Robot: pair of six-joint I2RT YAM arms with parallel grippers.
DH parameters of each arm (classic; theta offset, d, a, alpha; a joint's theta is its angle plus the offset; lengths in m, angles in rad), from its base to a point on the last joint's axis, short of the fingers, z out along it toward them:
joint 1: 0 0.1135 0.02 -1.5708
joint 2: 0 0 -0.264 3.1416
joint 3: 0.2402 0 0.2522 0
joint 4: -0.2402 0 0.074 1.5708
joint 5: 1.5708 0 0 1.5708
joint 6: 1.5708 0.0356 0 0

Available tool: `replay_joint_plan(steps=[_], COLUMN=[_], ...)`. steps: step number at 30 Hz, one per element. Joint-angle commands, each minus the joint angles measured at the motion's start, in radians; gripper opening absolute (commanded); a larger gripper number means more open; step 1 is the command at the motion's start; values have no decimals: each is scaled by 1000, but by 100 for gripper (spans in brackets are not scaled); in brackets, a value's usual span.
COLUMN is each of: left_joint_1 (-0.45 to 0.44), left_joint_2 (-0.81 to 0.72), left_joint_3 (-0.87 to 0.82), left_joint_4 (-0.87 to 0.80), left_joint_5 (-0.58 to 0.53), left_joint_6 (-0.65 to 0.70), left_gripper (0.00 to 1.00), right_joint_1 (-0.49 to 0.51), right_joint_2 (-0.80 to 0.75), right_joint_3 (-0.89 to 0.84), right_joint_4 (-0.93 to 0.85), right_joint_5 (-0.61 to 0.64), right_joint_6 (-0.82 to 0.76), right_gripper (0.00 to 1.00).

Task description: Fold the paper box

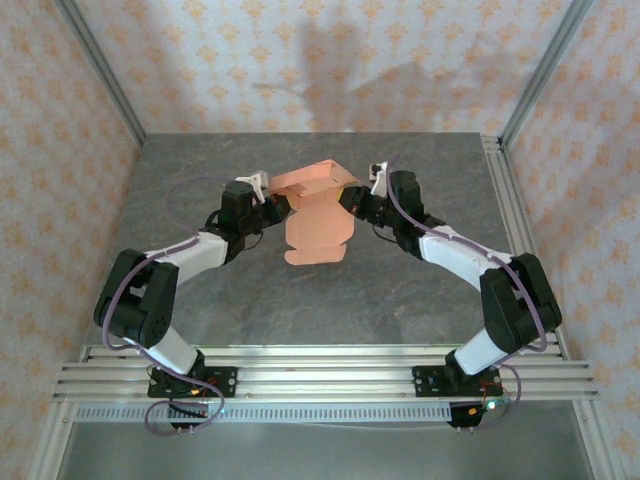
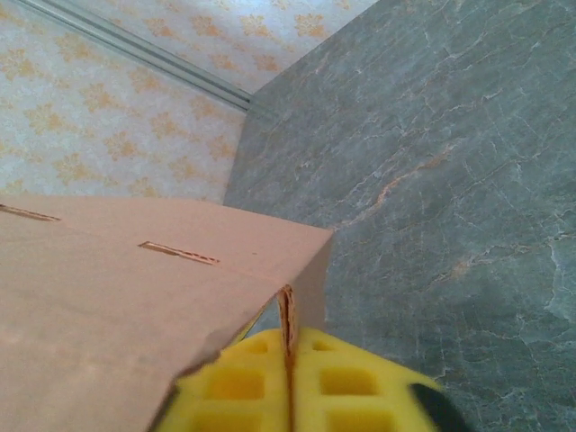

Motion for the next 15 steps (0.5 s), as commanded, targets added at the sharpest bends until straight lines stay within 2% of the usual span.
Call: replay_joint_plan(steps=[1,3,7,8,10,11,13,15], left_joint_1=[-5,-5,-5,-5,-4,-2,-4,-5], left_joint_2=[8,9,4,4,0,-2,-10,-22], left_joint_3=[30,28,23,24,21,21,20,11], left_joint_4=[36,40,37,31,25,16,-6,-5], left_joint_5=[-13,-9,-21,-25,-37,-49,-82,-110], left_joint_6=[1,0,2,3,3,1,-7,-16], left_gripper=[0,0,0,0,0,0,0,0], right_joint_1=[4,4,4,4,4,4,4,5], right_joint_2=[0,0,-10,-17,-41,-55,-83,-112], right_joint_3=[30,26,32,32,24,16,1,-14], right_joint_4=[-6,-2,-22,-34,-45,-48,-49,-57], right_joint_5=[-9,-8,-12,-1,36,56,89,128], right_joint_6=[-21,-20,-27,-34,-54,-65,-80,-87], right_gripper=[27,0,0,8,46,57,67,70])
